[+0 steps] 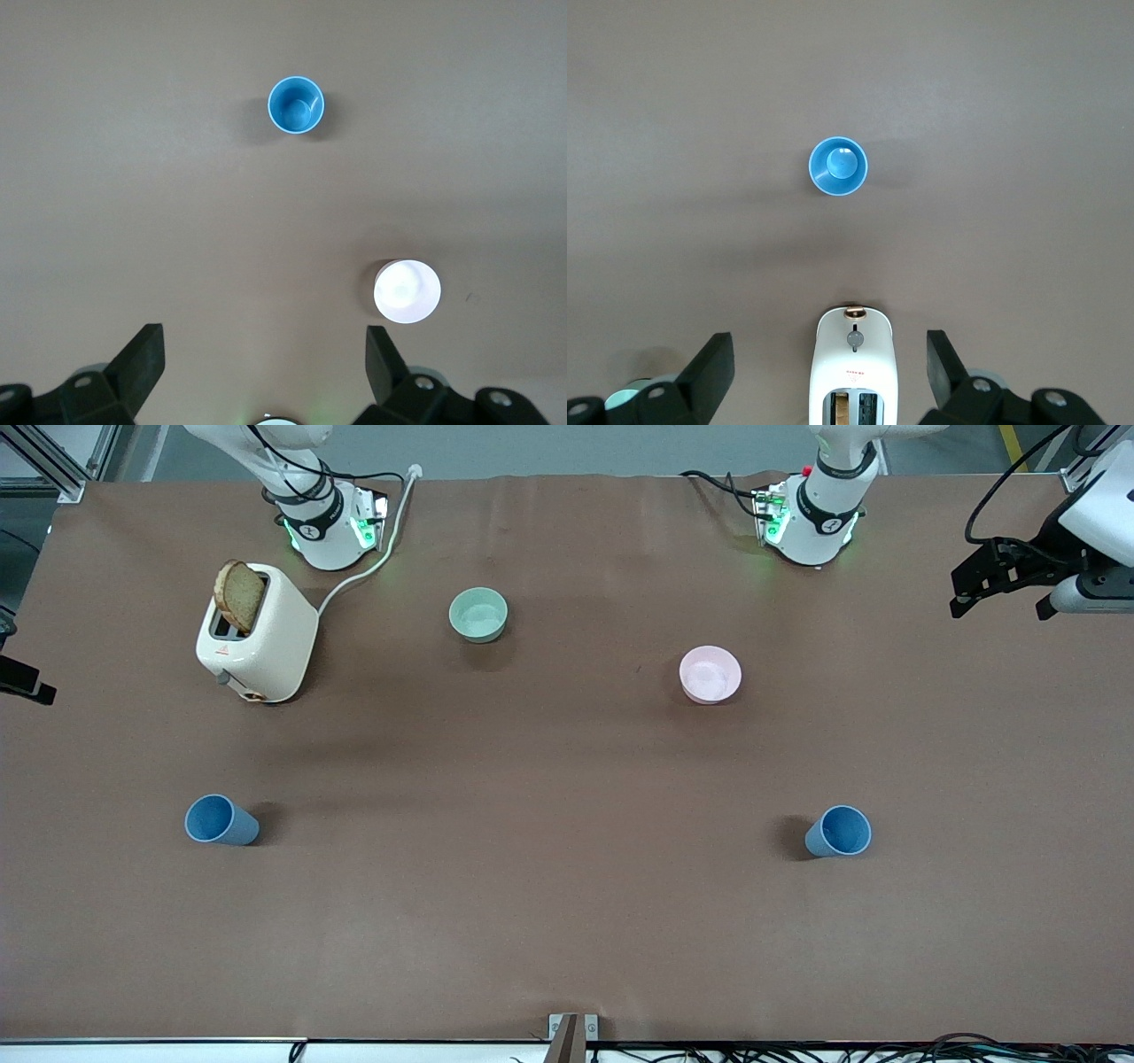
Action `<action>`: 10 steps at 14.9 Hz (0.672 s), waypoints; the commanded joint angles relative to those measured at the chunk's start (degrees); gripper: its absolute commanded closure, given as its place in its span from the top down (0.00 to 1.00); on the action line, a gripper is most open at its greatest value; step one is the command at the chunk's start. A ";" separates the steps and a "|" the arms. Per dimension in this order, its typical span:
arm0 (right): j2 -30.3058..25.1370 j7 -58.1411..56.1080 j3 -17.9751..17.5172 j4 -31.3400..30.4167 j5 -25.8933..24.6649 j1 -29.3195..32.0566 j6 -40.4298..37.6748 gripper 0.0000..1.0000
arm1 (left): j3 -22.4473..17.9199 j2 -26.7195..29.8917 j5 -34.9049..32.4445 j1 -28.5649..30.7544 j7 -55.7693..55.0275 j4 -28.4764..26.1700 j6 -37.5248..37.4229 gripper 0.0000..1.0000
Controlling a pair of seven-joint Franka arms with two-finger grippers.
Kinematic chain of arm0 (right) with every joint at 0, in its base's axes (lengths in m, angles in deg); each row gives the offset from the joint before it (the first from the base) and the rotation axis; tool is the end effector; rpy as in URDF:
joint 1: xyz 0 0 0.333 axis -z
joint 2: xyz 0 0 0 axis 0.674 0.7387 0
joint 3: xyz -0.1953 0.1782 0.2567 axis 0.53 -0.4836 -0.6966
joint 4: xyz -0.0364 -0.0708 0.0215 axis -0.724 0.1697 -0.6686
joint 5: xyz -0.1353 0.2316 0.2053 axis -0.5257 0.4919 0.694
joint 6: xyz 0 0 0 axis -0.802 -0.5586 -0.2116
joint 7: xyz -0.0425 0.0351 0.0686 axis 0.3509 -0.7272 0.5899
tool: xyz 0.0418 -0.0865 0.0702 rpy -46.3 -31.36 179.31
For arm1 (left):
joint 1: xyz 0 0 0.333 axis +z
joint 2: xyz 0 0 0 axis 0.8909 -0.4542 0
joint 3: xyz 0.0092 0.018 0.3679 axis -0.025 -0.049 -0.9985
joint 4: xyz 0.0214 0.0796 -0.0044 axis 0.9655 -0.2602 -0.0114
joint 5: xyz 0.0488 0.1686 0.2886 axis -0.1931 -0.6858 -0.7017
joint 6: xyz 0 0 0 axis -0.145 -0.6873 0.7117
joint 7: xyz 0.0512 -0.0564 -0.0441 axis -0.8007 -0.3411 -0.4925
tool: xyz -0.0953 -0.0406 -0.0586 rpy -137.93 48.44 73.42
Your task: Stack blue cups with both arms
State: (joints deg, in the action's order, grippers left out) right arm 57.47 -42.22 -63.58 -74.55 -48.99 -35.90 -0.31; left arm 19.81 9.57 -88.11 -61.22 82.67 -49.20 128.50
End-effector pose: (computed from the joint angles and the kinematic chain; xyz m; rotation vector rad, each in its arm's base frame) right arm 0.5464 -0.1003 0.6608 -3.1095 0.1029 0.0890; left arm 0.4467 -0.0532 0.6998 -3.1282 0.0860 -0.0162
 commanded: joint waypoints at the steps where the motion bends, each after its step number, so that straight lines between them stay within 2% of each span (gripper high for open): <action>1: -0.72 0.69 -0.23 -0.81 -0.49 0.29 -0.06 0.96 | -0.13 -0.62 0.84 0.26 1.16 1.29 -0.21 1.00; 7: -0.81 0.34 -0.23 -0.89 -0.40 0.38 -0.06 0.96 | -0.30 -2.19 0.13 0.35 0.37 1.99 -0.04 1.00; 10: -0.99 0.17 -0.14 -1.07 -0.40 0.29 0.64 0.95 | -0.48 -5.71 -0.22 0.52 -0.33 -0.54 6.60 1.00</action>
State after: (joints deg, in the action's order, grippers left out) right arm 57.47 -42.22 -63.53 -74.57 -48.99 -35.86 -0.22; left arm 19.38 6.79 -88.12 -61.03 82.65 -48.97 130.81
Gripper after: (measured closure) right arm 0.048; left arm 0.000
